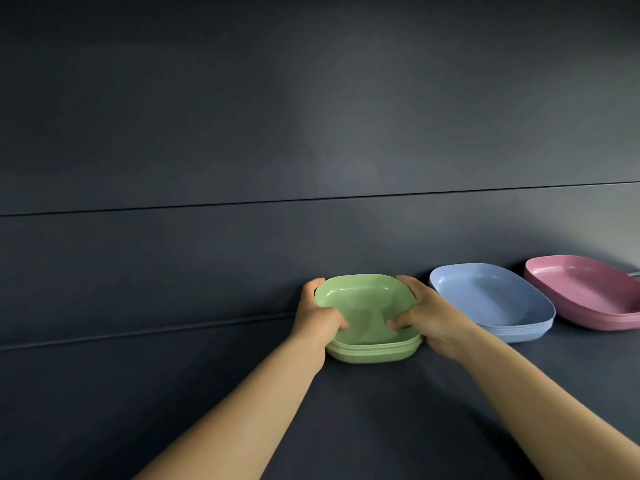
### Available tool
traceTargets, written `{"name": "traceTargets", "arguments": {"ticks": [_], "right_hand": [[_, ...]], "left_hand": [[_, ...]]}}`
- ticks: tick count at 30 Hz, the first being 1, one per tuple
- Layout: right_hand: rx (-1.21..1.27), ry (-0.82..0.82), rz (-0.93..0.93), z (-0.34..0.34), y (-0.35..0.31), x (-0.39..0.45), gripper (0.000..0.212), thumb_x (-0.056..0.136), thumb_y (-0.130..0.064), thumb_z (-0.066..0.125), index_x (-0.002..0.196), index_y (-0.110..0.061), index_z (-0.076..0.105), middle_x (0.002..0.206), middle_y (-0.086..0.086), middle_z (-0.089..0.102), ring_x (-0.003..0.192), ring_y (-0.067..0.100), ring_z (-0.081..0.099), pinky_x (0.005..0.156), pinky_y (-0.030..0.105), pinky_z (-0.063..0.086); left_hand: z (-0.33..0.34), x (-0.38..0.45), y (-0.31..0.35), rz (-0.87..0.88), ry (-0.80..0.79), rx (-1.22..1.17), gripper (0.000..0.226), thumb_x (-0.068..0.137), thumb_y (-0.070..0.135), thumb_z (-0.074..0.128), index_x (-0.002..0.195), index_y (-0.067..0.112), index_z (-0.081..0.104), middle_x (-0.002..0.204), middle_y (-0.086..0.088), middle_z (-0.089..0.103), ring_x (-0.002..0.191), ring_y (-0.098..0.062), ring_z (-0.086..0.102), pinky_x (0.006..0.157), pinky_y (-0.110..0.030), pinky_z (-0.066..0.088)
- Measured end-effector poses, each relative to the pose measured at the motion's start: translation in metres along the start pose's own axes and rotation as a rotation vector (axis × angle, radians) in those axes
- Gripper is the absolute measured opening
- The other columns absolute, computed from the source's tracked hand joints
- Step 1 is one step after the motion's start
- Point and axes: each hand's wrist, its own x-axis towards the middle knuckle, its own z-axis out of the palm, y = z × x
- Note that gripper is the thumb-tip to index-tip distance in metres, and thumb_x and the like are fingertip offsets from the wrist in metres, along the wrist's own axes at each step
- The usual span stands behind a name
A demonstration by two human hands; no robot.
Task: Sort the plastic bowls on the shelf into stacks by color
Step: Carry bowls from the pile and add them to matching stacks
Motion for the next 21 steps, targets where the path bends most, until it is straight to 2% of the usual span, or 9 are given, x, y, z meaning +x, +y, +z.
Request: {"name": "traceTargets", "arguments": {"ticks": [4,8,12,15,18,19,21], "right_hand": [[-0.039,0.01,0.019,-0.005,-0.001,0.001,0.07,0.071,0.018,0.062,0.129,-0.019,0.048,0.106,0.007,0.065,0.1,0.026,0.061,0.076,0.032,0.051],[-0.056,0.017,0.024,-0.004,-0.002,0.0,0.068,0.07,0.017,0.062,0.125,-0.021,0.05,0.104,0.007,0.065,0.102,0.027,0.061,0.084,0.036,0.052],[-0.131,0.021,0.001,-0.004,-0.004,-0.001,0.056,0.071,0.015,0.062,0.111,-0.023,0.052,0.098,0.006,0.065,0.099,0.026,0.061,0.086,0.039,0.051],[-0.181,0.016,-0.021,-0.005,-0.006,-0.003,0.048,0.072,0.013,0.061,0.108,-0.018,0.054,0.099,0.009,0.065,0.094,0.026,0.06,0.086,0.041,0.051],[-0.266,0.06,-0.054,-0.003,-0.008,-0.008,0.044,0.074,0.006,0.066,0.113,-0.01,0.053,0.097,0.007,0.064,0.091,0.023,0.06,0.086,0.041,0.051],[-0.344,0.086,-0.086,-0.003,-0.011,-0.009,0.046,0.077,-0.001,0.068,0.118,-0.01,0.051,0.101,0.004,0.063,0.094,0.022,0.059,0.088,0.039,0.049],[-0.585,0.129,-0.171,-0.002,-0.02,-0.014,0.061,0.081,-0.015,0.069,0.136,-0.014,0.042,0.128,0.001,0.053,0.117,0.02,0.052,0.099,0.034,0.042]], "left_hand": [[0.002,0.003,-0.003,-0.016,-0.032,-0.003,0.074,0.077,-0.016,0.053,0.134,0.031,0.041,0.118,0.003,0.054,0.11,-0.021,0.05,0.092,-0.031,0.045],[0.001,0.004,-0.005,-0.01,-0.031,0.003,0.074,0.077,-0.017,0.052,0.133,0.031,0.042,0.115,0.002,0.055,0.11,-0.021,0.051,0.091,-0.031,0.045],[0.003,0.005,-0.005,0.003,-0.012,0.014,0.075,0.077,-0.016,0.051,0.135,0.03,0.041,0.117,0.002,0.054,0.11,-0.021,0.05,0.09,-0.03,0.044],[0.004,0.003,-0.003,0.006,-0.017,0.022,0.074,0.078,-0.015,0.051,0.136,0.029,0.039,0.118,0.002,0.053,0.109,-0.02,0.049,0.088,-0.029,0.043],[0.001,0.002,-0.001,-0.001,-0.053,0.053,0.074,0.078,-0.011,0.057,0.139,0.027,0.037,0.123,0.001,0.053,0.113,-0.021,0.05,0.096,-0.032,0.044],[-0.002,0.001,0.002,0.0,-0.069,0.078,0.074,0.078,-0.007,0.06,0.14,0.025,0.037,0.125,-0.001,0.053,0.114,-0.02,0.051,0.098,-0.031,0.043],[-0.015,-0.001,0.013,0.016,-0.098,0.166,0.07,0.08,0.002,0.066,0.141,0.022,0.037,0.128,-0.003,0.051,0.115,-0.019,0.05,0.095,-0.025,0.039]]}}
